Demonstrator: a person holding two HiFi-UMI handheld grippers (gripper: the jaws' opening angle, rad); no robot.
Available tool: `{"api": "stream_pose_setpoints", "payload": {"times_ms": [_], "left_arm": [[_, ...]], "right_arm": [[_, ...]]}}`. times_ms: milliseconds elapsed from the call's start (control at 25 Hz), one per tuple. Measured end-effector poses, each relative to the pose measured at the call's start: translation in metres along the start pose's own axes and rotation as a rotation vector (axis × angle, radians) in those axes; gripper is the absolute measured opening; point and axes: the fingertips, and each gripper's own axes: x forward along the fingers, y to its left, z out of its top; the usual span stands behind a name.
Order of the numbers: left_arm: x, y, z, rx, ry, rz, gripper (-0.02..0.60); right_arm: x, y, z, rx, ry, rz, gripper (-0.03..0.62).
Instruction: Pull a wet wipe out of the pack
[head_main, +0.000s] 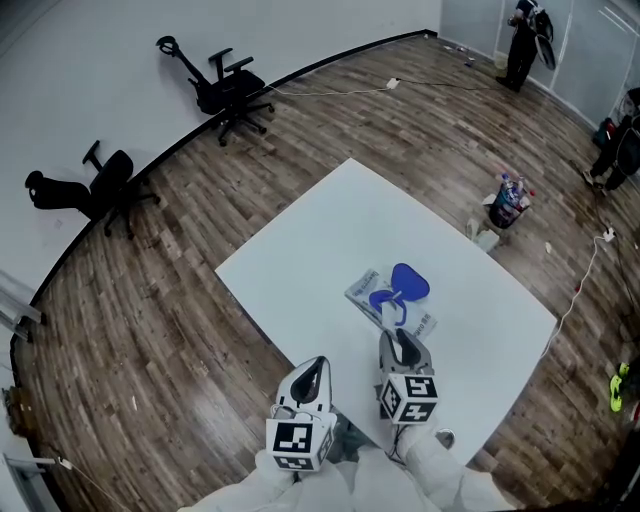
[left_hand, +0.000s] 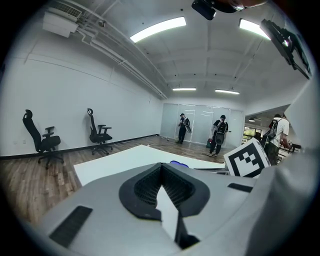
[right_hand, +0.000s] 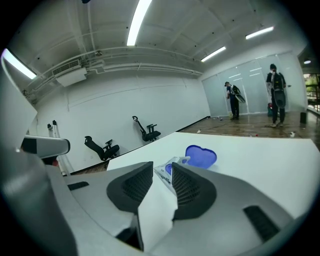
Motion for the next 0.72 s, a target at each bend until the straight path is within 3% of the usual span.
{"api": "stream_pose_setpoints", "payload": {"times_ms": [720], "left_arm": [[0.002, 0.02, -0.002, -0.014, 0.009, 0.063, 0.0]], "right_arm": [[0.033, -0.012, -0.021, -0.032, 0.087, -0.027, 0.133]]}}
